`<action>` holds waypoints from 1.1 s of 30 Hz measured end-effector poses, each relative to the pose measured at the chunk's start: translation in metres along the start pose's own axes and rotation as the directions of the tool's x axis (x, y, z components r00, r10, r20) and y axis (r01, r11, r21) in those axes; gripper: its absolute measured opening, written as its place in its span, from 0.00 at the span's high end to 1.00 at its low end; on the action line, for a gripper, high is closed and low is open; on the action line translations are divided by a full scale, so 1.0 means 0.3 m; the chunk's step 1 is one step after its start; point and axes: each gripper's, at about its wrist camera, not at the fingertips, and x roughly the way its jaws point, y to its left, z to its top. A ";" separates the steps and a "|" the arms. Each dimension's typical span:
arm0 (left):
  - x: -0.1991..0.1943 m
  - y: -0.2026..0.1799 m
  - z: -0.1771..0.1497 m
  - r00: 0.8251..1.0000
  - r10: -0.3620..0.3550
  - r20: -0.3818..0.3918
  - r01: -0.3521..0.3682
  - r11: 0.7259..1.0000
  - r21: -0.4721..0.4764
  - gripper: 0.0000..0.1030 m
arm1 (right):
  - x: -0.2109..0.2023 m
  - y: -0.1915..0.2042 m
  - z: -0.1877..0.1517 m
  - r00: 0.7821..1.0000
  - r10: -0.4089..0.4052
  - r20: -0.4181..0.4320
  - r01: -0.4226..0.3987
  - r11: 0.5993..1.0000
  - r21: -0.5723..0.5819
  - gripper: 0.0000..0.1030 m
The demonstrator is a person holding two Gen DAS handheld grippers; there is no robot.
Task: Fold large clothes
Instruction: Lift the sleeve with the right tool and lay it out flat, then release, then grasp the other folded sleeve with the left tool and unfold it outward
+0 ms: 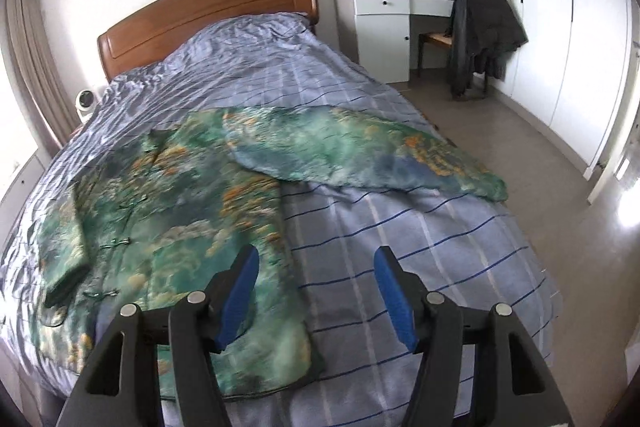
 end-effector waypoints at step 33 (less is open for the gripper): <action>-0.133 0.782 -0.170 0.991 0.118 0.064 -0.074 0.876 -0.477 0.87 | -0.089 0.254 -0.047 0.984 0.176 -0.033 -0.178 0.979 -0.096 0.40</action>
